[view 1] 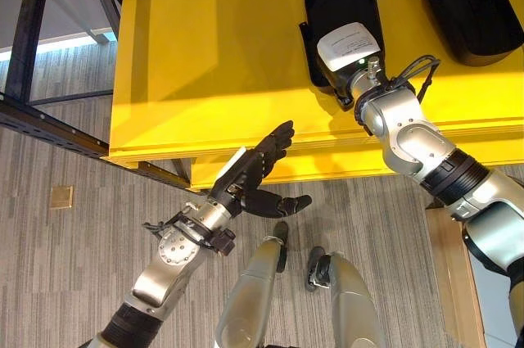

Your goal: Move parts from the plastic box to the shelf.

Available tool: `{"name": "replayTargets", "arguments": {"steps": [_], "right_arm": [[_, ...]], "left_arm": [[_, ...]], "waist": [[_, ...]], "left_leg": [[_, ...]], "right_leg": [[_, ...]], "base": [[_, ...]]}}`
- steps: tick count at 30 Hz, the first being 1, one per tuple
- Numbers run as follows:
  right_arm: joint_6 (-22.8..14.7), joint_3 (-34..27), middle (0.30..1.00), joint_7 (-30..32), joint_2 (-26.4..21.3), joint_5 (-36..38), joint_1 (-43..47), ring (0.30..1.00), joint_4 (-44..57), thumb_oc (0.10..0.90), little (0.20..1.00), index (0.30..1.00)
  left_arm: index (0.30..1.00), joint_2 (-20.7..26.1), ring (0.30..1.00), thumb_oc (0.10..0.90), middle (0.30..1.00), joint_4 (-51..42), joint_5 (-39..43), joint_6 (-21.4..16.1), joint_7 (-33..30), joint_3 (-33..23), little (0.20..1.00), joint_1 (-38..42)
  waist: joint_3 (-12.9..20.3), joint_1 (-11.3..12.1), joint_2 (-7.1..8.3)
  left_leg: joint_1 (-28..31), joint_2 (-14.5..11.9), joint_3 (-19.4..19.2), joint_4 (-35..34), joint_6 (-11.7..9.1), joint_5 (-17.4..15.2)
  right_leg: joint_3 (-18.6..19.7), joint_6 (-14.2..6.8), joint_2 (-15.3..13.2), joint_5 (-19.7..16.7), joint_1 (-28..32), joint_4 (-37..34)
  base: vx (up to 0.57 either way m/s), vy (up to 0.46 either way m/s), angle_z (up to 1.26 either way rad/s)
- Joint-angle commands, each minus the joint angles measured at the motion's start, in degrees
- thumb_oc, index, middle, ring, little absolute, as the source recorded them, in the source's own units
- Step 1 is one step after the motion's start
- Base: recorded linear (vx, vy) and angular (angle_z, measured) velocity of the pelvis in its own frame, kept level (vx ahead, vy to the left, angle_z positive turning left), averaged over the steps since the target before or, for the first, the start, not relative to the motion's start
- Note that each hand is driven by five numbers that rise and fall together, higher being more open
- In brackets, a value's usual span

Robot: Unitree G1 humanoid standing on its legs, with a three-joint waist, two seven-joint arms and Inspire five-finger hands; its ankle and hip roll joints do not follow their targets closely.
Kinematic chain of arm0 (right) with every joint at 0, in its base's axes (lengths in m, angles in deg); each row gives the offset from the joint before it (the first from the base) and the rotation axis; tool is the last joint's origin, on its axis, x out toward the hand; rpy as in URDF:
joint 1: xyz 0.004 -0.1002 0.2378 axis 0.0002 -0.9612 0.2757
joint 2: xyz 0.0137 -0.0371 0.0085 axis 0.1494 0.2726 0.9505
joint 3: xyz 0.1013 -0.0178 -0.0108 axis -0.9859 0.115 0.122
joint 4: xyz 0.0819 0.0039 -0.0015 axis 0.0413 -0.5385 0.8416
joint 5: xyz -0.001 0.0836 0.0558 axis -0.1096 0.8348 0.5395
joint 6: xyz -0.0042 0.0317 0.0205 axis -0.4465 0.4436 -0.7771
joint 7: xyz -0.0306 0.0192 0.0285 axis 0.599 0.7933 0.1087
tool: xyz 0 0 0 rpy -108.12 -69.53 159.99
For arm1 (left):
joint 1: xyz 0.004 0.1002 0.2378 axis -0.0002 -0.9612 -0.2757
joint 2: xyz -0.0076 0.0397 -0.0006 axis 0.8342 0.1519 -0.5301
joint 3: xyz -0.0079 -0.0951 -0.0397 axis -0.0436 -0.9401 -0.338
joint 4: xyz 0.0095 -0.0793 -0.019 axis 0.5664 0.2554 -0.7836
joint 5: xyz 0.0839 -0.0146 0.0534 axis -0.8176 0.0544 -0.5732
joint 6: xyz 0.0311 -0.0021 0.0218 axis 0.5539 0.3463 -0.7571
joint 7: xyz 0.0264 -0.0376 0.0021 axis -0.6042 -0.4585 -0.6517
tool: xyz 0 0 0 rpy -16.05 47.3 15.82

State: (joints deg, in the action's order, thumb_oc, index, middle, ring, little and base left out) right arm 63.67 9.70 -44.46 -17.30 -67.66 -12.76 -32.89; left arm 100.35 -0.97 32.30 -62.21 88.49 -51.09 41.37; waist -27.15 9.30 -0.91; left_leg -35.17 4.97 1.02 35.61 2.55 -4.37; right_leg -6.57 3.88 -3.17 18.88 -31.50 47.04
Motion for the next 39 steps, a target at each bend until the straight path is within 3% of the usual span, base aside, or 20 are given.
{"name": "replayTargets", "arguments": {"steps": [1,10,18,29,30,31,37,39], "right_arm": [[-6.0,4.54,0.3,-4.35,6.28,1.0,-2.74,0.3,8.32,0.4,0.3,0.3],[-8.03,2.94,0.3,0.15,5.26,-2.96,-3.08,0.3,6.3,0.4,0.3,0.3],[-12.28,1.95,0.3,3.17,5.13,-7.46,-2.07,0.3,7.2,0.4,0.3,0.3],[-9.55,3.47,0.3,6.3,7.45,-7.43,-1.47,0.3,2.87,0.4,0.3,0.3],[-8.57,3.51,0.585,6.95,7.52,-7.62,-1.61,0.585,1.8,0.604,0.585,0.585],[-8.54,3.5,1.0,7.84,7.51,-7.12,-1.6,1.0,1.11,0.9,1.0,1.0],[-4.45,1.41,1.0,12.26,8.3,-4.79,-3.02,1.0,-5.09,0.9,1.0,1.0],[-5.07,0.58,1.0,15.38,8.31,-4.15,-3.09,1.0,-7.64,0.9,1.0,1.0]], "left_arm": [[1.0,1.25,1.0,0.9,1.0,-10.61,2.8,-4.48,0.7,-3.87,1.0,0.8],[1.0,0.98,1.0,0.9,1.0,-10.1,2.5,-4.64,0.57,-3.91,1.0,0.77],[1.0,0.82,1.0,0.9,1.0,-10.44,2.67,-4.46,0.58,-4.04,1.0,0.65],[1.0,0.79,1.0,0.9,1.0,-10.18,3.14,-4.64,1.4,-3.57,1.0,1.32],[1.0,0.69,1.0,0.9,1.0,-10.04,3.28,-4.72,1.66,-3.66,1.0,1.33],[1.0,0.65,1.0,0.9,1.0,-9.99,3.35,-4.76,1.72,-3.69,1.0,1.34],[1.0,0.01,1.0,0.9,1.0,-9.82,4.86,-4.22,2.19,-3.01,1.0,2.09],[1.0,-0.35,1.0,0.9,1.0,-9.85,4.2,-3.91,1.11,-2.82,1.0,2.26]], "waist": [[-0.13,1.04,-0.05],[-0.17,0.66,-0.4],[-0.43,0.61,-1.06],[-0.69,1.02,-1.82],[-0.68,1.03,-1.9],[-0.65,1.04,-1.95],[-0.48,0.53,-2.38],[-0.45,0.39,-2.49]], "left_leg": [[1.59,0.84,-1.91,5.12,3.99,-10.52],[1.3,0.79,-2.03,5.52,3.96,-10.69],[0.43,1.03,-1.9,6.56,3.9,-11.01],[-0.07,1.13,-1.53,6.24,3.58,-10.38],[-0.04,1.09,-1.52,6.2,3.51,-10.34],[-0.05,1.07,-1.53,6.2,3.51,-10.31],[-0.05,0.88,-1.69,6.18,3.42,-10.33],[0.15,0.87,-1.73,5.82,3.44,-10.23]], "right_leg": [[0.89,-0.5,0.41,-3.8,-1.57,-0.84],[0.89,-0.42,0.39,-3.51,-1.9,-0.4],[1.05,-0.31,0.53,-2.96,-2.9,0.81],[0.71,-0.32,0.55,-2.97,-3.38,1.01],[0.67,-0.34,0.51,-3.0,-3.36,0.97],[0.63,-0.31,0.5,-3.0,-3.37,0.98],[0.83,-0.3,0.58,-3.18,-3.46,0.82],[0.93,-0.3,0.66,-3.31,-3.28,0.44]], "base": [[0.0,0.0,0.0],[0.0,0.0,0.0],[0.01,-0.007,-0.03],[0.0,-0.003,0.0],[0.0,0.0,0.0],[0.0,0.0,0.0],[0.0,0.0,0.0],[0.0,0.0,0.0]]}}
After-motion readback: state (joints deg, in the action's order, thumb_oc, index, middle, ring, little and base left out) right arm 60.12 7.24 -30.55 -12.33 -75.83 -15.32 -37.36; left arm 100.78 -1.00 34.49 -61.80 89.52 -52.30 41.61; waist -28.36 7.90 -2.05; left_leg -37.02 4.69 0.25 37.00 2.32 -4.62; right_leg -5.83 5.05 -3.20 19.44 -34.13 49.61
